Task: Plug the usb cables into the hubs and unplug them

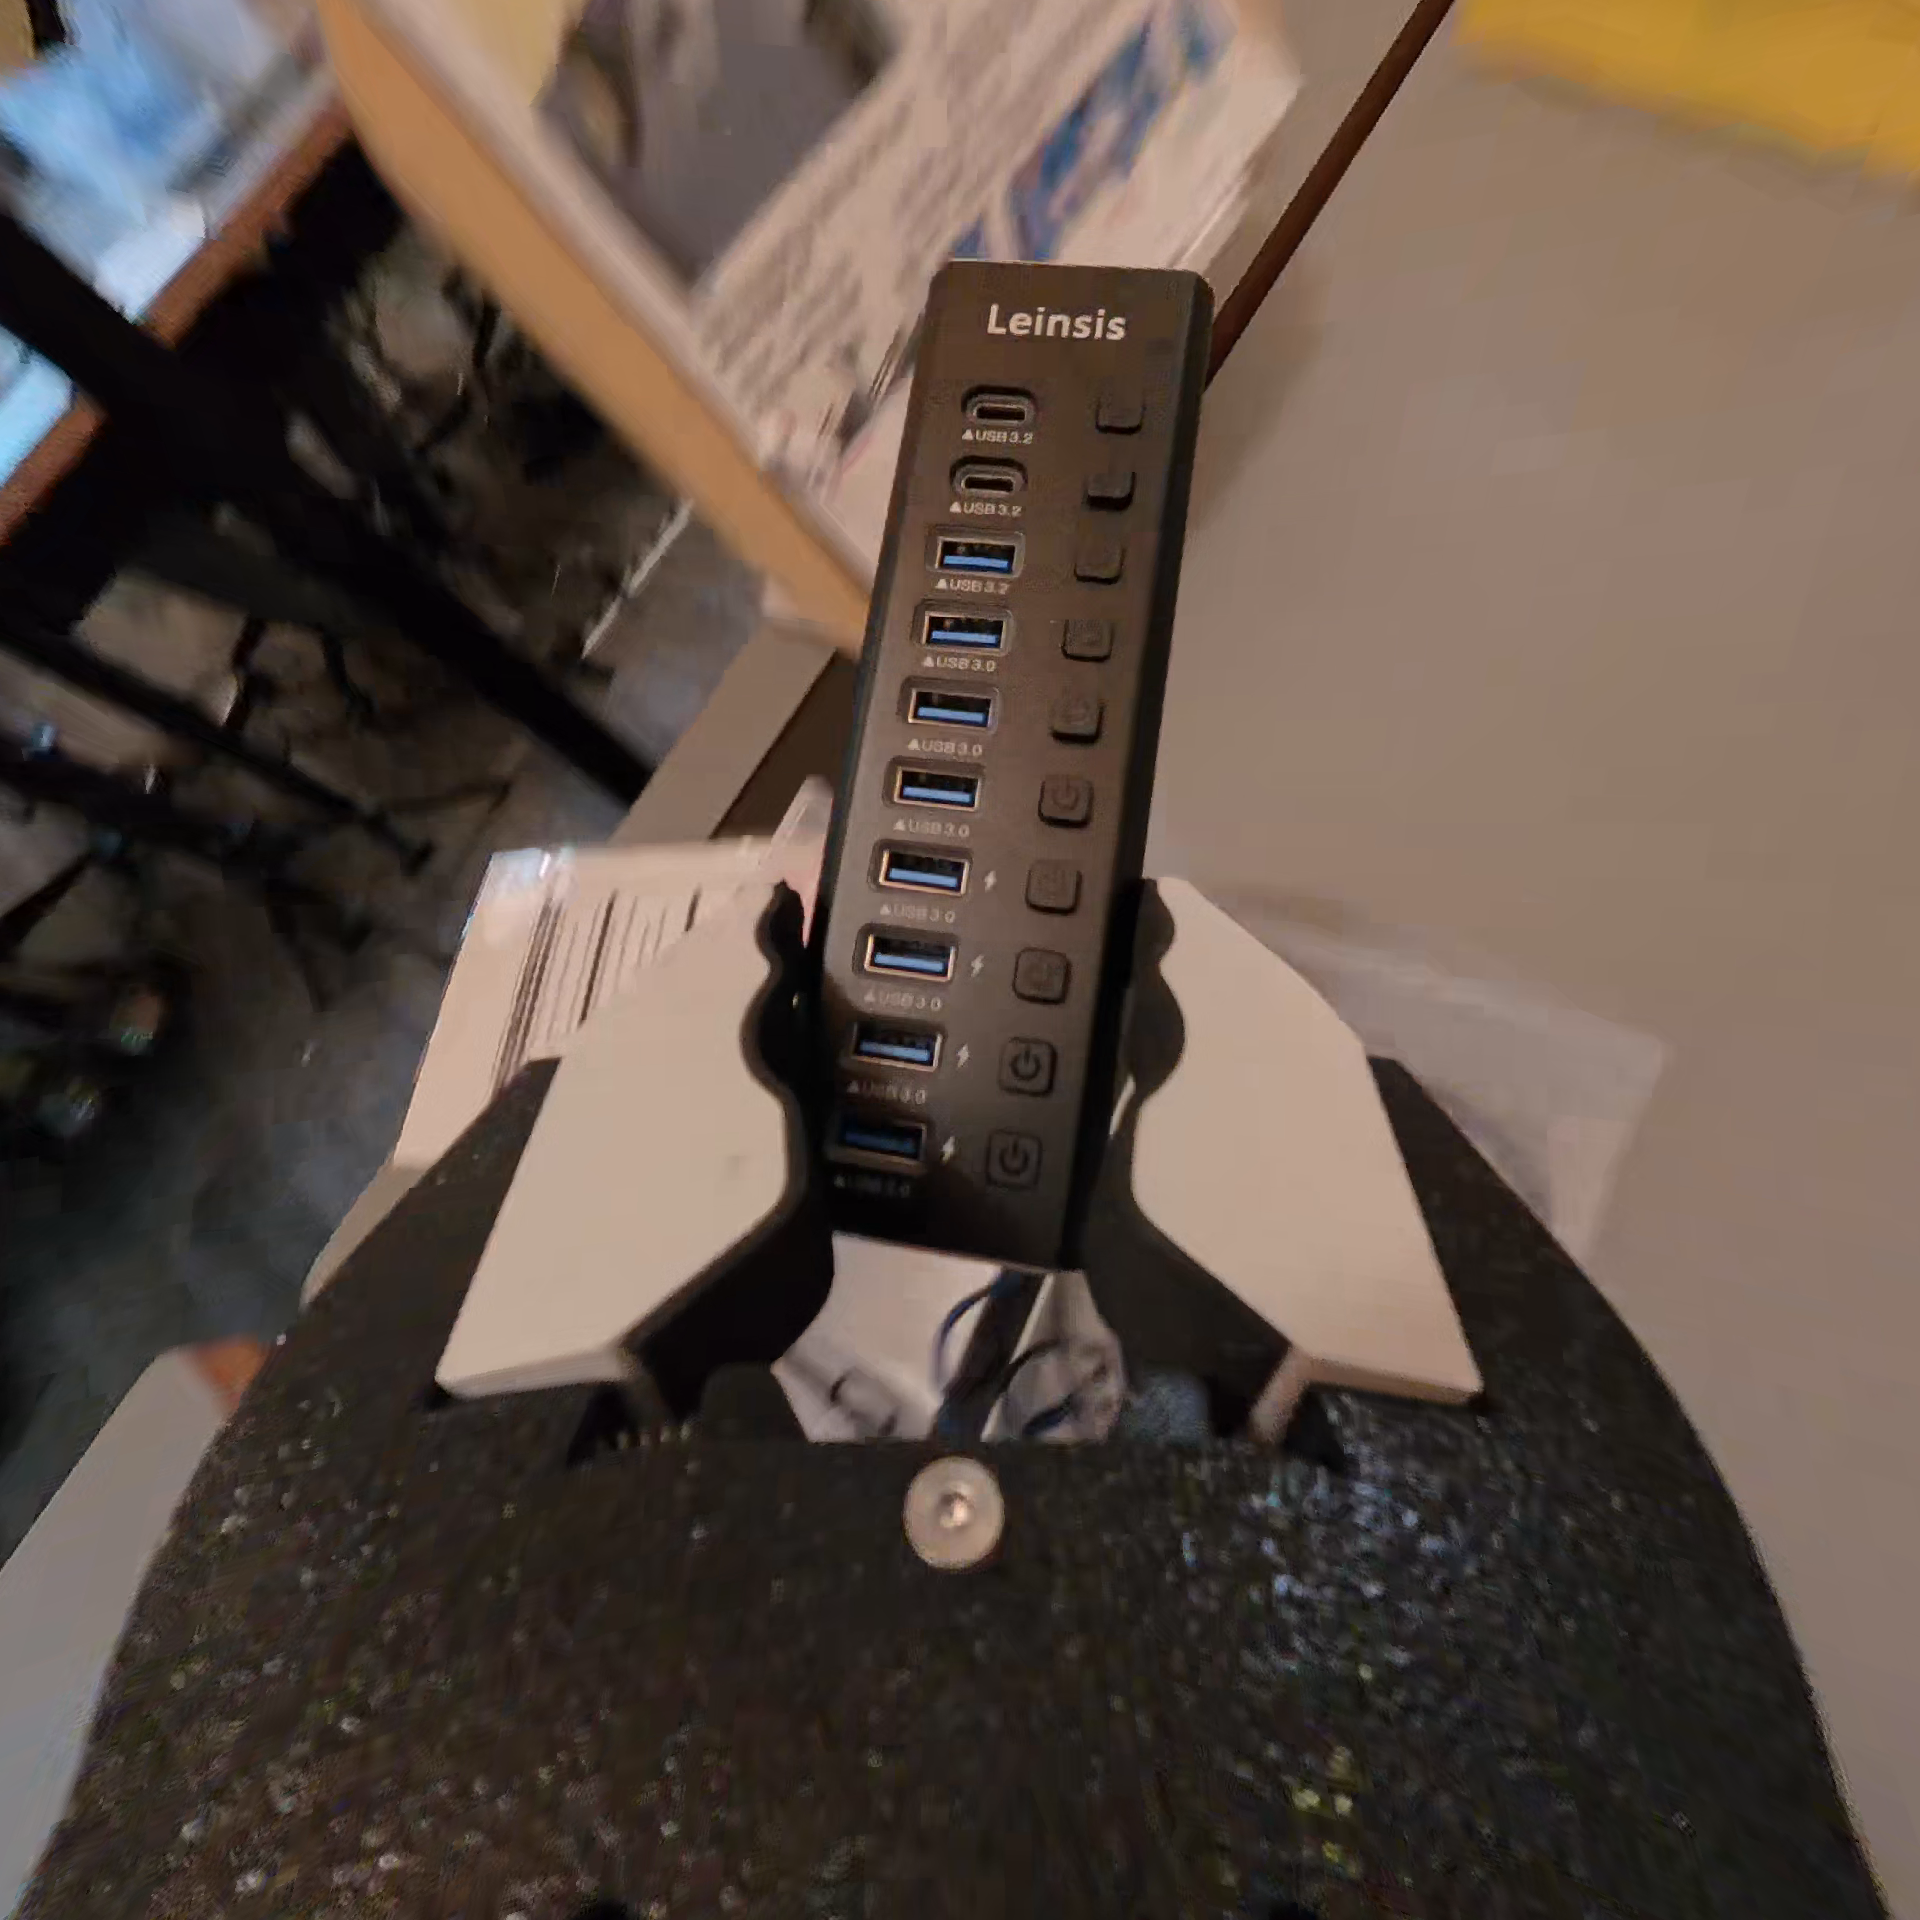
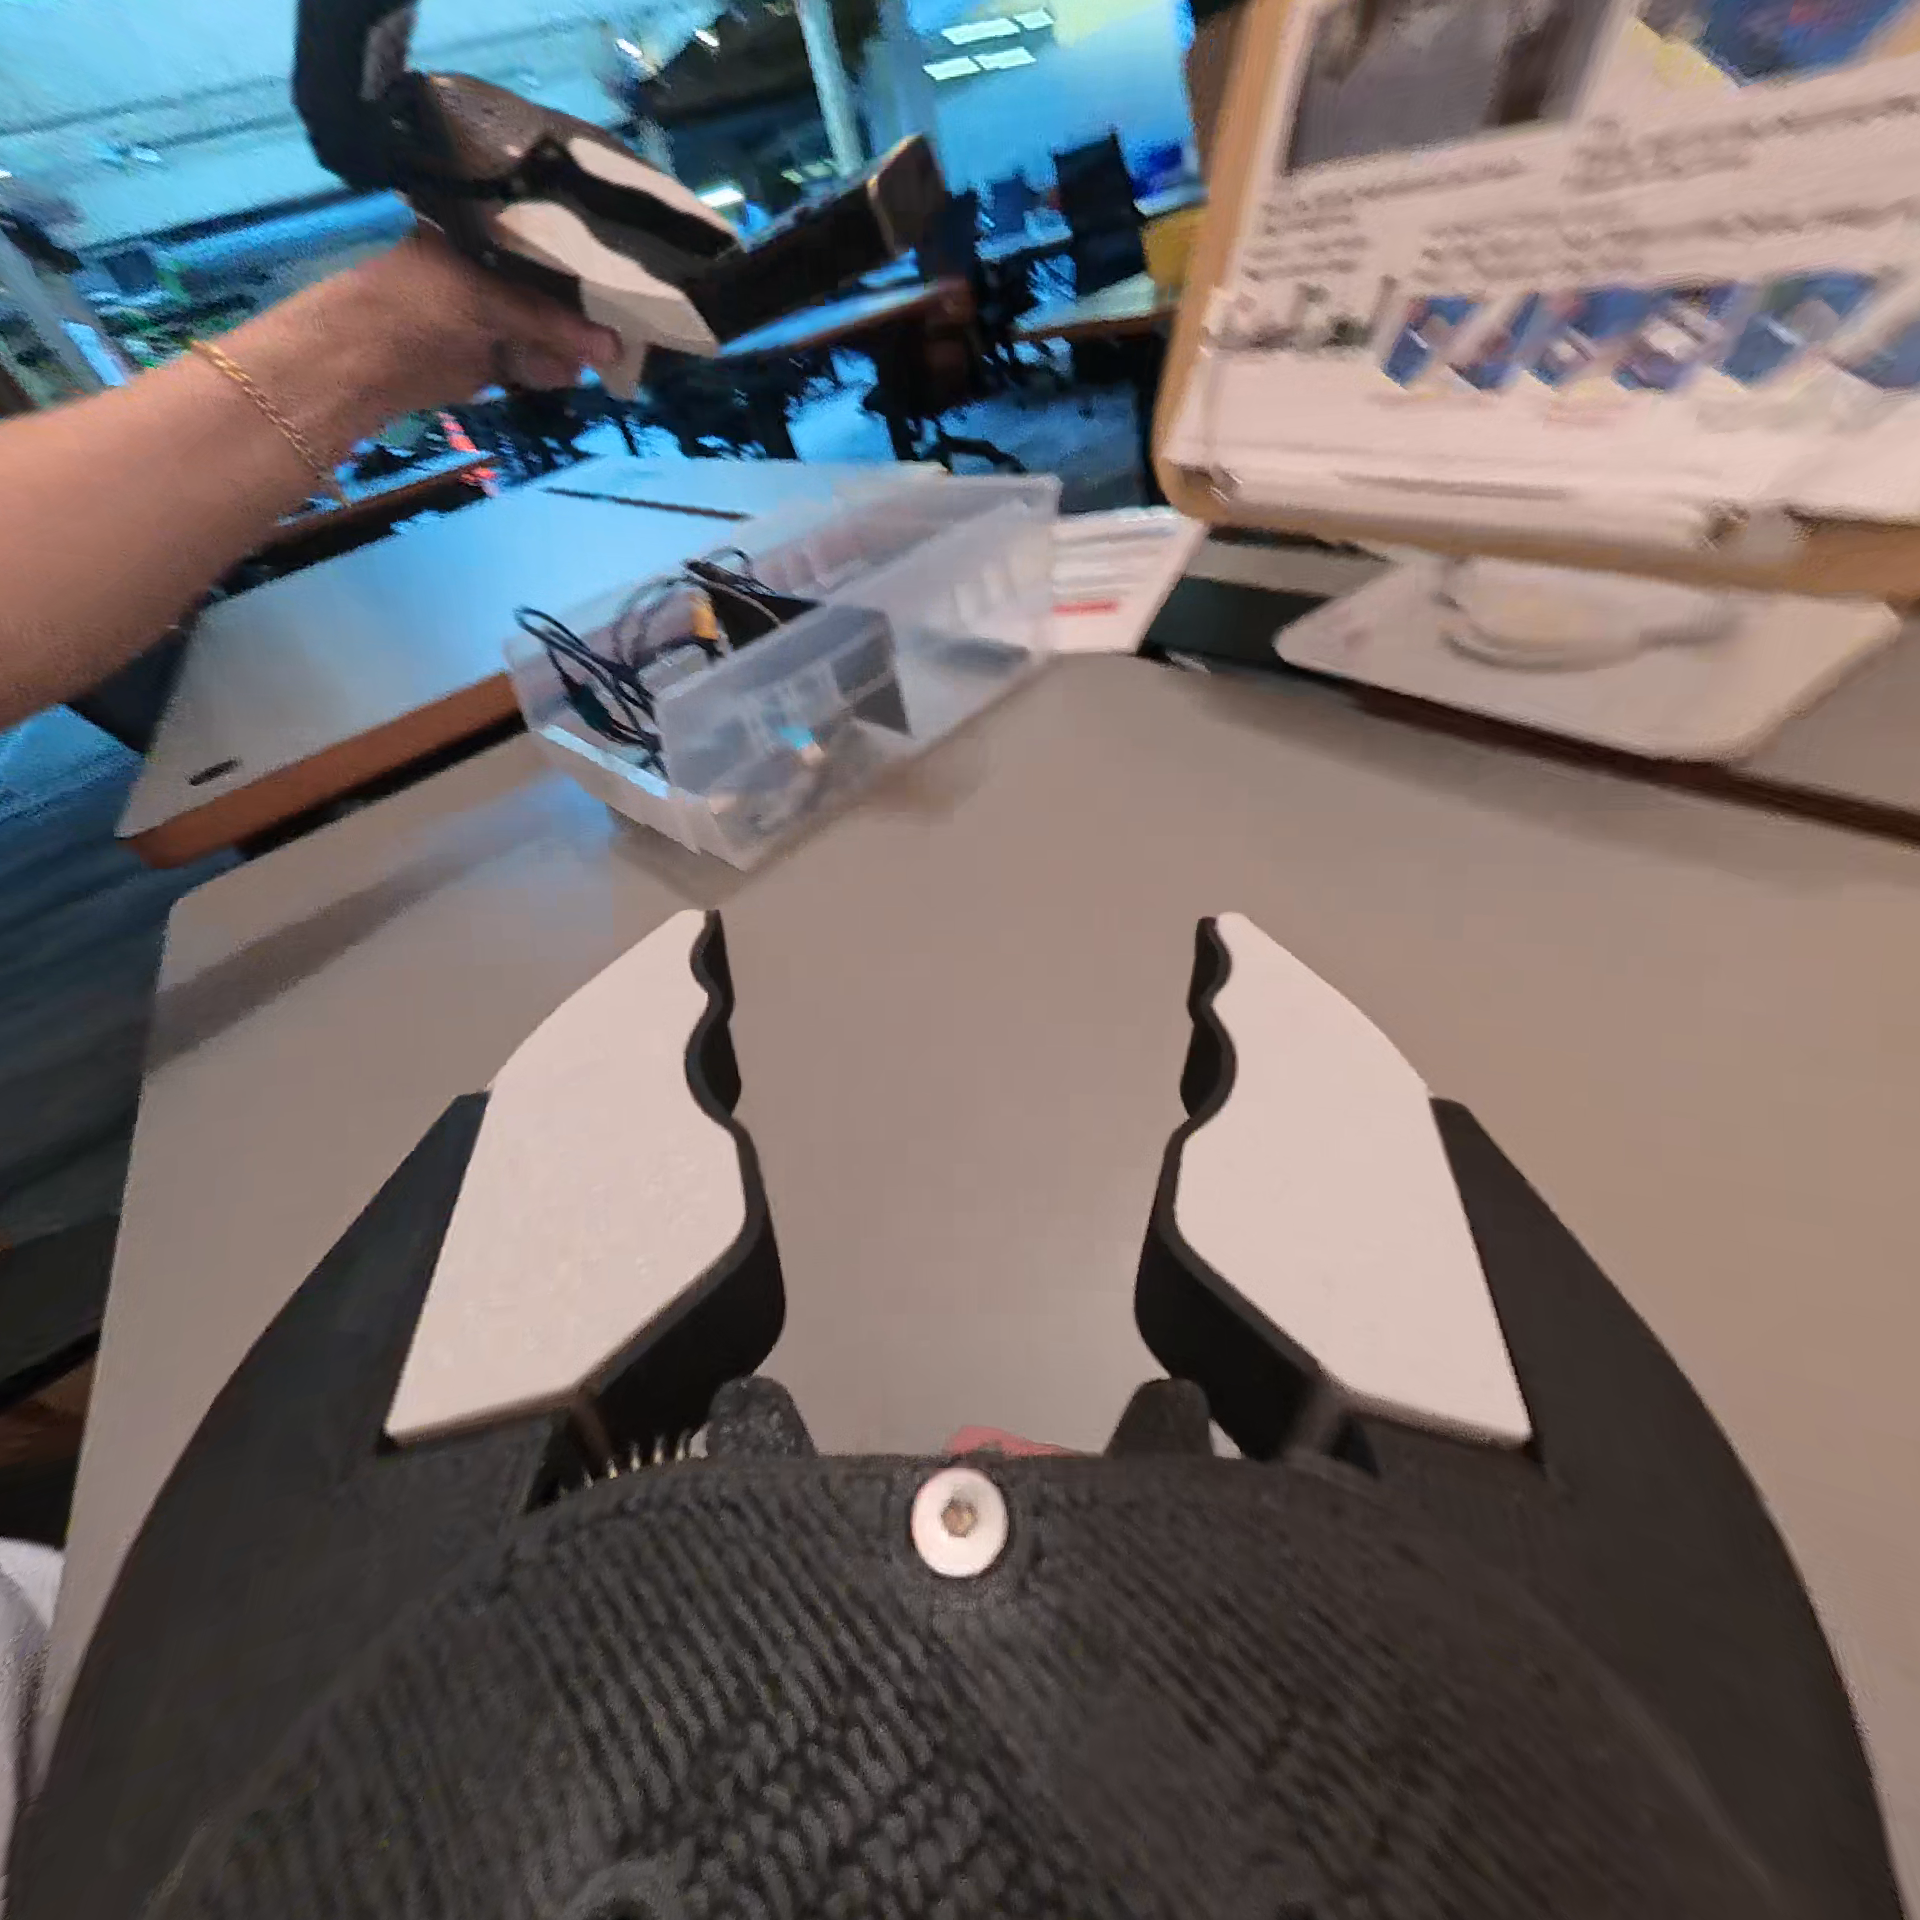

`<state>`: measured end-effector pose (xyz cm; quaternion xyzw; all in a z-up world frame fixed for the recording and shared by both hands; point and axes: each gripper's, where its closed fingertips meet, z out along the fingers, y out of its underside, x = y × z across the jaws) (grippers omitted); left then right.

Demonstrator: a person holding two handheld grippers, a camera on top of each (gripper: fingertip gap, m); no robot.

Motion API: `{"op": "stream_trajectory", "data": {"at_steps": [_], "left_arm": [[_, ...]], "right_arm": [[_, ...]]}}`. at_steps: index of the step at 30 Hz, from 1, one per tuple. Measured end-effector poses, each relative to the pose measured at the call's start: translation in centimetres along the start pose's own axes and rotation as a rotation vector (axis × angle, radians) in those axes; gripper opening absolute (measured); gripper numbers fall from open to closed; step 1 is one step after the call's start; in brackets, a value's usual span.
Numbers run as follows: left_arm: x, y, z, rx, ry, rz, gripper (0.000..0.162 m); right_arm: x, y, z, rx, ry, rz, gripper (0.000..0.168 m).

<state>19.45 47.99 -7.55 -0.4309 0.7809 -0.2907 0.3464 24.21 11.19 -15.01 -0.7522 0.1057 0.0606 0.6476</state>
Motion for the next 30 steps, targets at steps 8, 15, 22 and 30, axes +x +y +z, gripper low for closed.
{"op": "stream_trajectory", "data": {"at_steps": [8, 15, 22, 30], "left_arm": [[18.6, -12.2, -1.0, 0.468, 0.347, -0.024, 0.059], [29.8, -13.2, 2.0, 0.574, 0.545, -0.101, 0.059], [34.6, -14.4, 3.7, 0.696, 0.690, -0.236, 0.059], [36.3, -14.3, 4.8, 0.720, 0.600, -0.261, 0.071]], "right_arm": [[-7.7, -10.3, 6.6, 0.314, -0.270, -0.122, 0.097], [-12.1, -9.5, 4.1, 0.375, -0.435, -0.163, 0.077], [-11.9, -8.2, 0.3, 0.386, -0.441, -0.111, 0.072], [-11.0, -9.2, -1.5, 0.398, -0.444, -0.013, 0.072]]}}
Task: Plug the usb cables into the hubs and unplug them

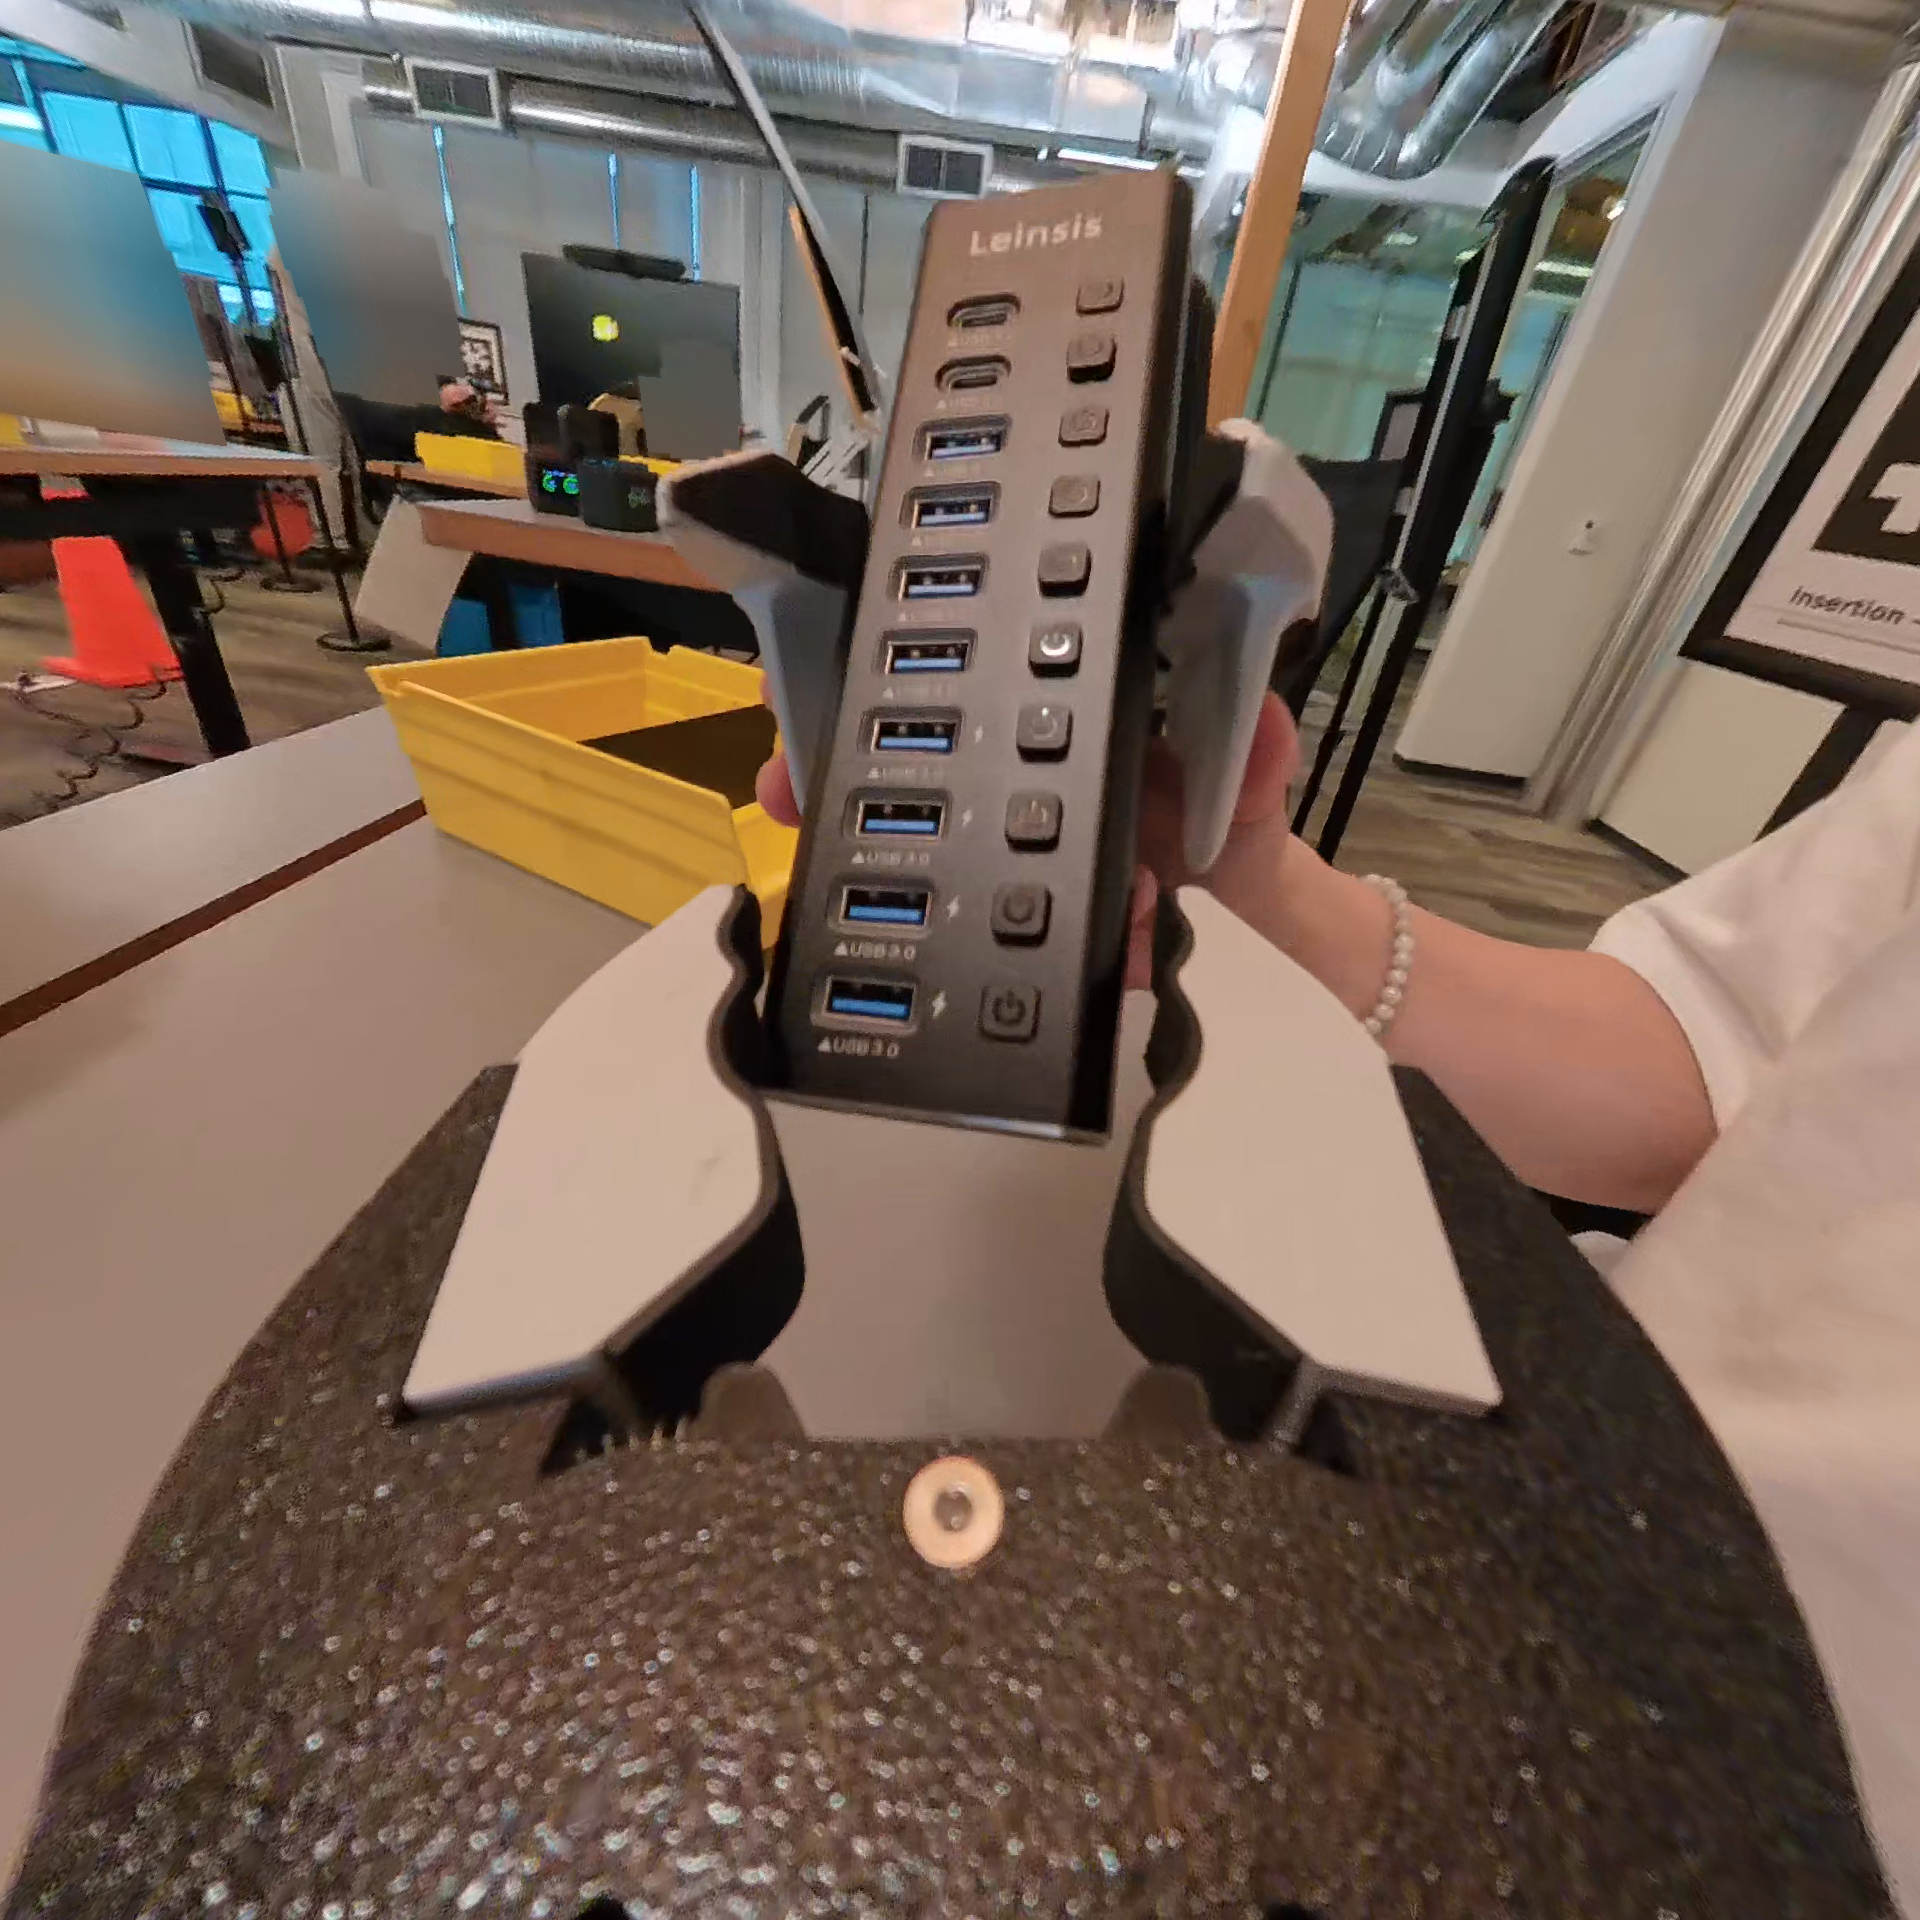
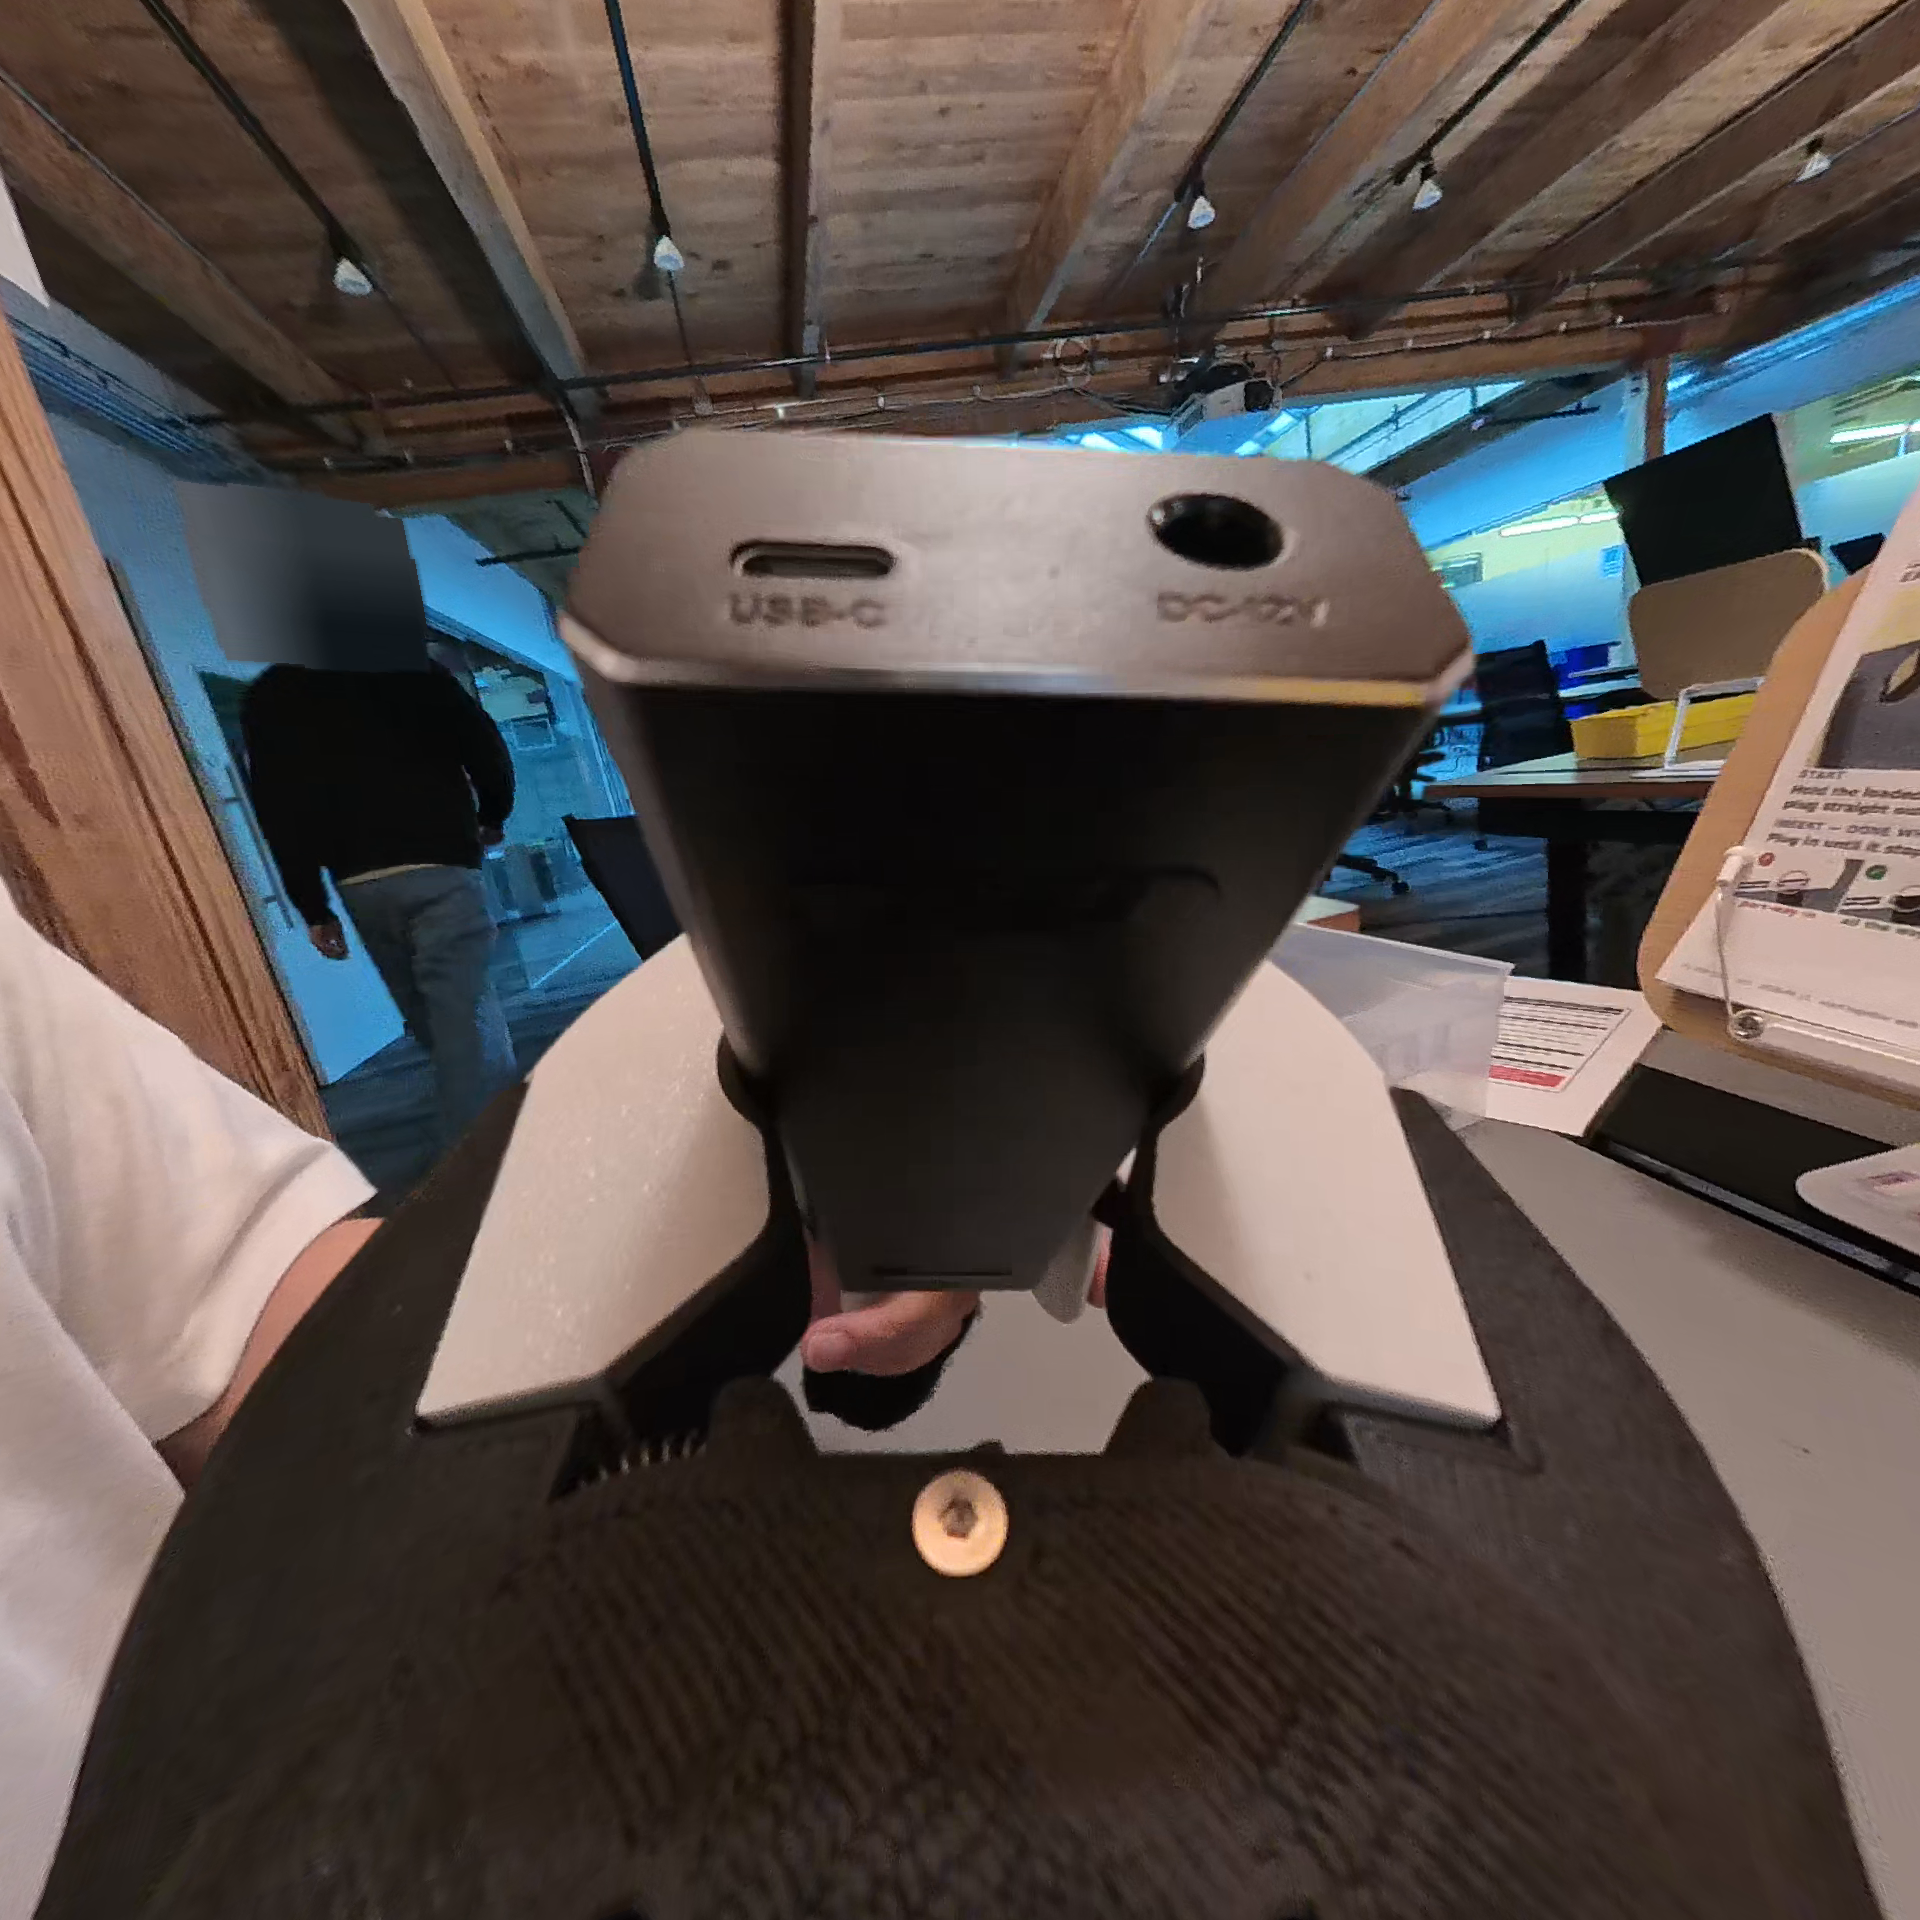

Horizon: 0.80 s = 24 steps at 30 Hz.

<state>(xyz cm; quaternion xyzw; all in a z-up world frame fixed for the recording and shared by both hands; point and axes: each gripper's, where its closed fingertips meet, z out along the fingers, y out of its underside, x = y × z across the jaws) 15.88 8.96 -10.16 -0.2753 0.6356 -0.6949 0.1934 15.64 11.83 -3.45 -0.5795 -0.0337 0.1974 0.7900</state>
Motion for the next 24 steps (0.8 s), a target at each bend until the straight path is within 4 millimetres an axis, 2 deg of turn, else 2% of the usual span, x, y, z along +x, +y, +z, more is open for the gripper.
{"op": "stream_trajectory", "data": {"at_steps": [3, 8, 15, 20, 24], "left_arm": [[0.3, 0.2, 0.0, -0.028, -0.019, 0.031, 0.062], [0.6, 0.4, -0.1, -0.092, -0.061, 0.079, 0.061], [1.2, 0.2, 0.6, -0.055, -0.045, 0.084, 0.061], [1.0, 0.0, 2.3, 0.106, -0.073, -0.006, 0.061], [0.1, 0.5, 2.8, 0.193, -0.124, -0.078, 0.061]], "right_arm": [[-0.5, 0.8, 0.3, -0.022, -0.033, 0.011, 0.072], [-1.2, 0.8, 0.1, -0.015, -0.073, 0.005, 0.072], [-1.8, 0.3, -0.5, -0.013, -0.092, -0.017, 0.072], [-0.8, -0.2, -0.7, -0.064, -0.065, 0.011, 0.073], [0.8, 0.6, -0.6, -0.111, 0.001, 0.068, 0.076]]}}
